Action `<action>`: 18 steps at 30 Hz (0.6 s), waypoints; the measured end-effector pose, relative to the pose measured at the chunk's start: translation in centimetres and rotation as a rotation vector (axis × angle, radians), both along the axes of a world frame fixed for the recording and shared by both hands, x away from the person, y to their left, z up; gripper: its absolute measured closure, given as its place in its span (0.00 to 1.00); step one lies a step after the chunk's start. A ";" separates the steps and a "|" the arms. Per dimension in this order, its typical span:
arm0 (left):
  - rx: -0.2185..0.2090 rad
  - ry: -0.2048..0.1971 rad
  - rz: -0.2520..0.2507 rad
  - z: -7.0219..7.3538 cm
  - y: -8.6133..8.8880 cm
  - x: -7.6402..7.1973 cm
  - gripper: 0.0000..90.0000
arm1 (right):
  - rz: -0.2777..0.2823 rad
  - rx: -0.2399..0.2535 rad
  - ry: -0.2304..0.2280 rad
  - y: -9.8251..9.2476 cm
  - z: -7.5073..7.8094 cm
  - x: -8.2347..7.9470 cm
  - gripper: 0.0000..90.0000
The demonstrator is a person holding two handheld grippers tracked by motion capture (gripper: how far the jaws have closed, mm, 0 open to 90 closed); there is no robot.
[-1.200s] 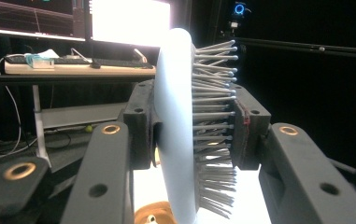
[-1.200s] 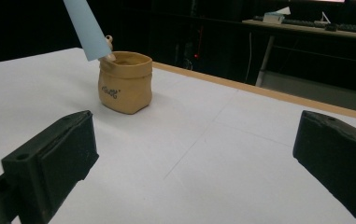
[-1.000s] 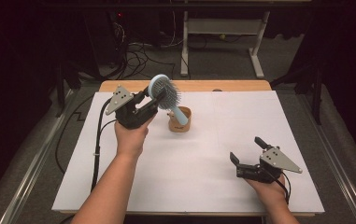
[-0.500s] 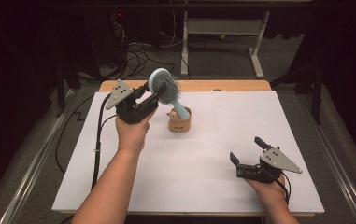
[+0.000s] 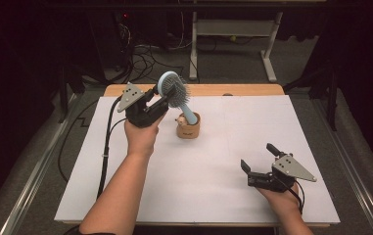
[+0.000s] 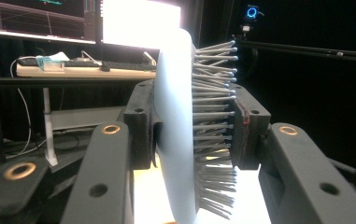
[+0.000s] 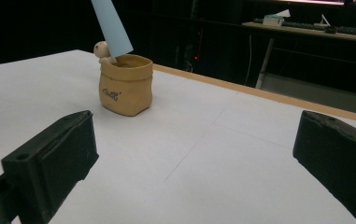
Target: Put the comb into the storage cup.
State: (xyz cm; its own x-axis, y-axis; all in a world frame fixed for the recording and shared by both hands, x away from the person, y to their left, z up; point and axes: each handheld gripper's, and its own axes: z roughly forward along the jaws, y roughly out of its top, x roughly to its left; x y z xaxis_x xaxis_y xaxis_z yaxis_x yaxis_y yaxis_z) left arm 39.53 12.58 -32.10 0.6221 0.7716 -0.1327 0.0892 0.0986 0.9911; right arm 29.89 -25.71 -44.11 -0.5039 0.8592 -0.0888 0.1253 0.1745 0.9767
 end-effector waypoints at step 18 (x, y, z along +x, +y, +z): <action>0.005 0.032 0.025 -0.9 -0.7 1.7 0.66 | -0.004 0.007 -0.005 -0.1 0.1 0.0 0.00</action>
State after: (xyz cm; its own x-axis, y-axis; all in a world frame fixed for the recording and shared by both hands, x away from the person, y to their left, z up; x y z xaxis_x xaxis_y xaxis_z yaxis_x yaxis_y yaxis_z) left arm 41.27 11.92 -32.99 0.5983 0.7875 -0.1480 0.1180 0.0961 0.9883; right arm 29.84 -25.81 -44.03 -0.5005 0.8615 -0.0856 0.1210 0.1675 0.9784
